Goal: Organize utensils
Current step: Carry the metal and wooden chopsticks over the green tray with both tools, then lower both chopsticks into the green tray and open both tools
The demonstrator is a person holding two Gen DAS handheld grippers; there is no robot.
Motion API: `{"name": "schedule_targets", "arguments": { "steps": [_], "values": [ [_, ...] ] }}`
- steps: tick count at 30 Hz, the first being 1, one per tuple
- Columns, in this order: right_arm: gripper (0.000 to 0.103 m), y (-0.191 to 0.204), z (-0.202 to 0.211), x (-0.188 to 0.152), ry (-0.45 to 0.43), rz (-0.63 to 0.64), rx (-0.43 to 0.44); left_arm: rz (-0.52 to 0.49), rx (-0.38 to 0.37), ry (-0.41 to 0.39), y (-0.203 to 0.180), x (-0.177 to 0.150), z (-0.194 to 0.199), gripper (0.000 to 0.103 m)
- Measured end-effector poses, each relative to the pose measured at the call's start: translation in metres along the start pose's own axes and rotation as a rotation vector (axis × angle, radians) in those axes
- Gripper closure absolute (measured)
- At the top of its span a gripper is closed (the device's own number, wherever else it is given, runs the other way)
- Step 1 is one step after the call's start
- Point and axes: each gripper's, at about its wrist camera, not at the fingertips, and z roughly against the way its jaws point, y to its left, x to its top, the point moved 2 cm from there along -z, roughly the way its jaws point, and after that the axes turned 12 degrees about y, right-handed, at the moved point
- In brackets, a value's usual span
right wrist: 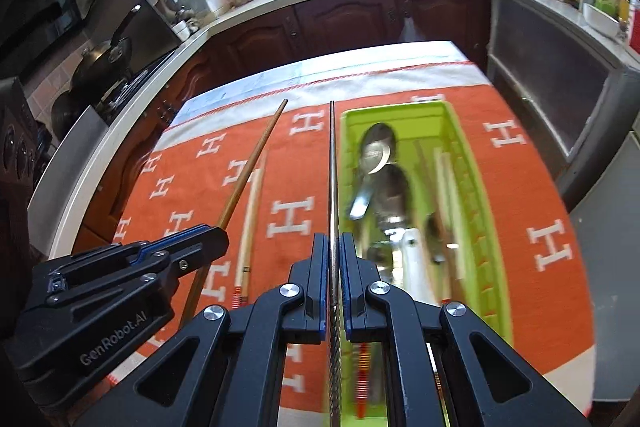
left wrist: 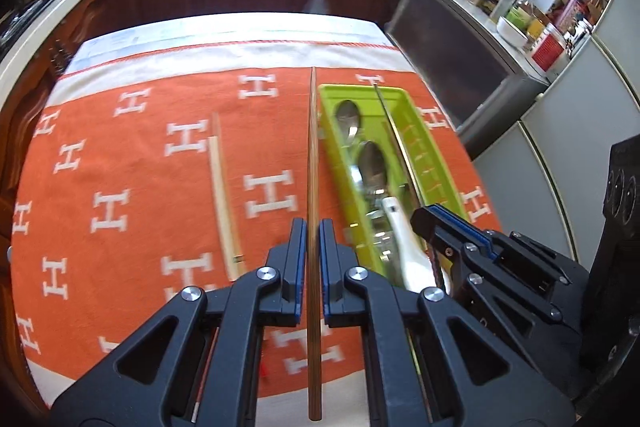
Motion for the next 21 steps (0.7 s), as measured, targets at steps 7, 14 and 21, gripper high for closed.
{"name": "schedule_targets", "arguments": {
  "steps": [7, 14, 21],
  "values": [
    [0.098, -0.069, -0.003, -0.001, 0.04, -0.082, -0.045, -0.016, -0.028, 0.086, -0.048, 0.016, -0.034, 0.099],
    [0.098, -0.097, -0.027, -0.003, 0.092, -0.103, -0.021, 0.006, -0.045, 0.139, -0.06, 0.022, -0.065, 0.099],
    [0.096, -0.102, -0.047, 0.005, 0.102, -0.094, -0.023, 0.021, -0.069, 0.179, -0.06, 0.024, -0.086, 0.099]
  ]
}}
